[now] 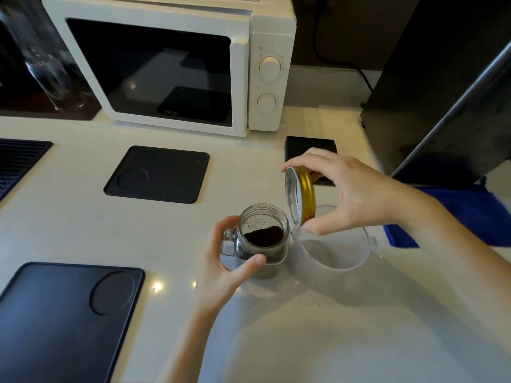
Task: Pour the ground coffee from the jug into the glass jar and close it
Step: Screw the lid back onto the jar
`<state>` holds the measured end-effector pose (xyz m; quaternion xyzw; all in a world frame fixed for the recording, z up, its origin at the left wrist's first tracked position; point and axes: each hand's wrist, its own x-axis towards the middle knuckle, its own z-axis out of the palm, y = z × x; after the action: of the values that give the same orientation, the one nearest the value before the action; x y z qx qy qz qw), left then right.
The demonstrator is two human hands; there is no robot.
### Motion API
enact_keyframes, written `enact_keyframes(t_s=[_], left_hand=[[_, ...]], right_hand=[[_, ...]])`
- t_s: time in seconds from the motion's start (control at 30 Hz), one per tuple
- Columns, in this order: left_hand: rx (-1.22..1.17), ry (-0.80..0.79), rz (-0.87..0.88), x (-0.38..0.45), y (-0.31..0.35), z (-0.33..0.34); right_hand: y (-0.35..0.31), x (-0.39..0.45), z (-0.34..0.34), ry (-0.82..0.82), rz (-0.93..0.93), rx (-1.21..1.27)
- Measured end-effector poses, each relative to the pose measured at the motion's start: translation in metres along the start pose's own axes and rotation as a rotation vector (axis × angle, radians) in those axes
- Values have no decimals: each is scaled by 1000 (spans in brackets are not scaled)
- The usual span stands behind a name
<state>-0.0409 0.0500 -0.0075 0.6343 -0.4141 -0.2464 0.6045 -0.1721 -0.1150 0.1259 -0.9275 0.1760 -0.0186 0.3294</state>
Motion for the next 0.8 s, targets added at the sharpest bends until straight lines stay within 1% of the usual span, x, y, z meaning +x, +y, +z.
enact_keyframes(t_s=[0.1, 0.2, 0.33, 0.43, 0.6, 0.8], left_hand=[[40, -9, 10, 1, -1, -1], [46, -10, -8, 1, -3, -2], [45, 7, -1, 0, -3, -1], [35, 13, -1, 0, -3, 0], [-16, 1, -14, 1, -6, 0], [-46, -6, -20, 2, -6, -1]], right_hand=[[-9, 3, 2, -40, 20, -54], [-20, 11, 5, -79, -15, -126], [-32, 19, 7, -129, -73, -267], [-36, 25, 12, -187, -70, -388], [-35, 29, 22, -187, -82, -335], [-32, 23, 26, -202, -64, -327]])
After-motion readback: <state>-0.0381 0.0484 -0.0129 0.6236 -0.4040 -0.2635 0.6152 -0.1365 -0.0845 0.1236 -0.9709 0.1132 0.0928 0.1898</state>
